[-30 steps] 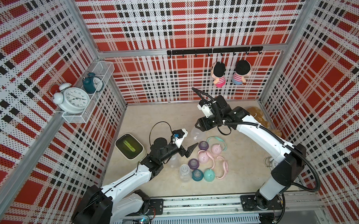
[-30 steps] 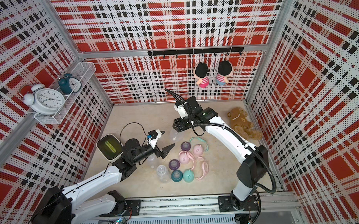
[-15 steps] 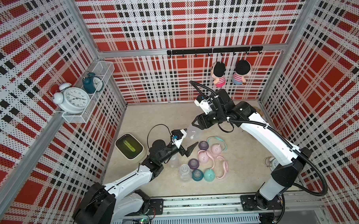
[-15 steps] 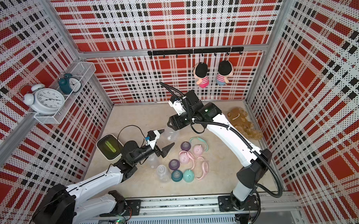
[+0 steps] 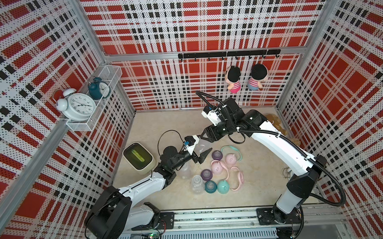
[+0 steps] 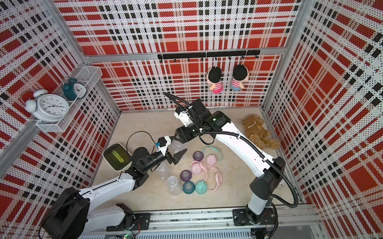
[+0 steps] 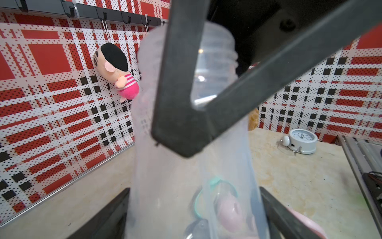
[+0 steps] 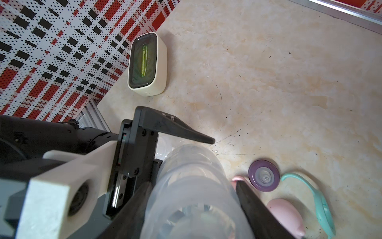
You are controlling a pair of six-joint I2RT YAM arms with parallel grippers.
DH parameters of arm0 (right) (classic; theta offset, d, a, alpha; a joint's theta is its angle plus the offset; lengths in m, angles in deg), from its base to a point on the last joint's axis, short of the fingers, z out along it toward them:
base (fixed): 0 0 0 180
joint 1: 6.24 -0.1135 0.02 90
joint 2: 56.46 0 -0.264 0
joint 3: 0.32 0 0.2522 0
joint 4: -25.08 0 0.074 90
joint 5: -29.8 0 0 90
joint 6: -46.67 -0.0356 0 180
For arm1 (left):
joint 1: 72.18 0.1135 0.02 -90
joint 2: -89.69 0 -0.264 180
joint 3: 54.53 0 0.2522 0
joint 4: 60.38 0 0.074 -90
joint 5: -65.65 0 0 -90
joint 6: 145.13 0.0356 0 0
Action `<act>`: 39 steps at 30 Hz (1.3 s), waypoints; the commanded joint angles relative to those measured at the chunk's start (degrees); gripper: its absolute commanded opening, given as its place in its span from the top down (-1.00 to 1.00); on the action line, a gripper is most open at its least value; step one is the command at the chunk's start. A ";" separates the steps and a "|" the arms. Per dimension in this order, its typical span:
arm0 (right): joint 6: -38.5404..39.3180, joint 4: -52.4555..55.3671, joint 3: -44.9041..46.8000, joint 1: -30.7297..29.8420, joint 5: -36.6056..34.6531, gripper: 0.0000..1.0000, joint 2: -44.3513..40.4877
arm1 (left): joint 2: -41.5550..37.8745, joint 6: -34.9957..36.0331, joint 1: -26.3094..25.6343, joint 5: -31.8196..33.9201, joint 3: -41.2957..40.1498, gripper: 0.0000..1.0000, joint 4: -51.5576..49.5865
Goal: Assemble the baby bottles
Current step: Pick up the baby bottle from the center of the board.
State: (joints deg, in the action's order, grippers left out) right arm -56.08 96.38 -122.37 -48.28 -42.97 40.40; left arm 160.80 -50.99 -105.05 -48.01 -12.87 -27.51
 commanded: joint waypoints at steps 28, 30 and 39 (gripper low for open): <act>-4.08 -9.47 3.42 -0.54 -10.36 -0.99 -6.11 | 10.28 -4.20 1.45 -4.34 7.08 1.00 8.21; -3.69 -11.60 5.99 -0.50 -11.91 -0.99 -8.62 | 10.71 -4.69 1.81 -4.70 6.92 1.00 9.35; -12.21 -16.03 19.96 1.12 -19.13 -0.99 -22.85 | 11.73 -7.44 2.15 -5.43 5.81 1.00 12.96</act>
State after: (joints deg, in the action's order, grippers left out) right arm -64.39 82.94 -105.26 -47.88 -59.80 21.73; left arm 172.56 -57.11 -103.04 -52.56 -6.55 -18.42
